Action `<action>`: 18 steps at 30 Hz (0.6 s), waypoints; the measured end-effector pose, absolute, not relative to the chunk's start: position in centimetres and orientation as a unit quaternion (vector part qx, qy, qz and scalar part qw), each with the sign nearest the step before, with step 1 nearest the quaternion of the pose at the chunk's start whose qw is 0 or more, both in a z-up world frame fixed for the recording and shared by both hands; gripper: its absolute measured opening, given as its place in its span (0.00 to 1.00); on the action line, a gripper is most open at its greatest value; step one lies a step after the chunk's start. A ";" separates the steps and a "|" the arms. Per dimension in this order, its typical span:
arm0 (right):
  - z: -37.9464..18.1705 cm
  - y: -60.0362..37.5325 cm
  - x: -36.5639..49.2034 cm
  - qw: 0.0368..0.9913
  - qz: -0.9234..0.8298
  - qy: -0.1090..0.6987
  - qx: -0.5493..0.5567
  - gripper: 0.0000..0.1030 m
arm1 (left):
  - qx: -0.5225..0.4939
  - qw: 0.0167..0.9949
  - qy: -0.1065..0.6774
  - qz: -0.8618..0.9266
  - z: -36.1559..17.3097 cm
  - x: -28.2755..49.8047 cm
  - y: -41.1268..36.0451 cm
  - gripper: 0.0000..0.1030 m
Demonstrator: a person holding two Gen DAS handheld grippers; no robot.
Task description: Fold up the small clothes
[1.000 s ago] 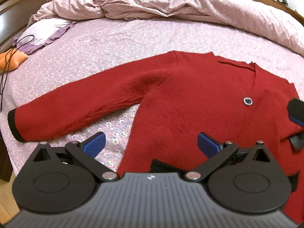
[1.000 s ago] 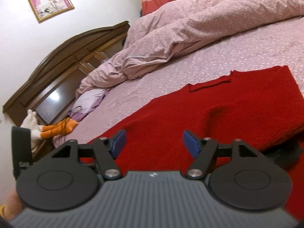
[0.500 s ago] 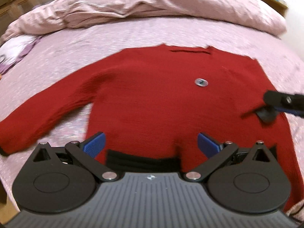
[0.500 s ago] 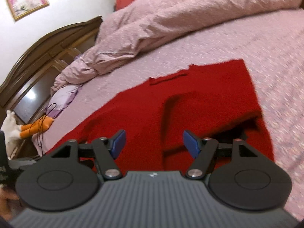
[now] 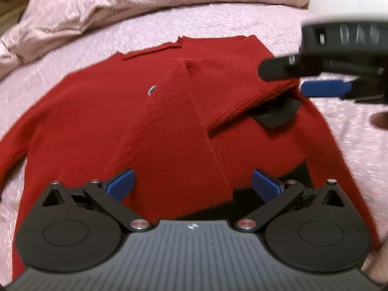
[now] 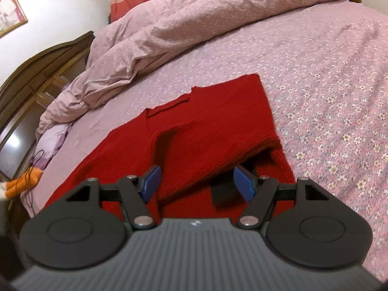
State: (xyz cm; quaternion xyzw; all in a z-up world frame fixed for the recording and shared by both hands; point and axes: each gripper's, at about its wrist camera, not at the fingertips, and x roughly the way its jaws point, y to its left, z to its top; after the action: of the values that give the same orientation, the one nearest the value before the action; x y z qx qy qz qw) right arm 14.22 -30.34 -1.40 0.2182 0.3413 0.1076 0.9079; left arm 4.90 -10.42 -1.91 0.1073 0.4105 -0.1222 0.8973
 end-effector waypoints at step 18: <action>-1.7 -29.8 14.8 0.910 0.117 0.329 0.222 0.68 | 0.137 0.926 0.351 -0.029 -2.2 4.3 -6.4 0.86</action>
State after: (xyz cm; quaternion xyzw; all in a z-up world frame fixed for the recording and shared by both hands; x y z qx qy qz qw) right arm 14.78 -29.76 -1.67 0.2222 0.3290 0.1172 0.9103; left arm 4.34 -6.38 -2.24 0.1368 0.3510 -0.0290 0.9259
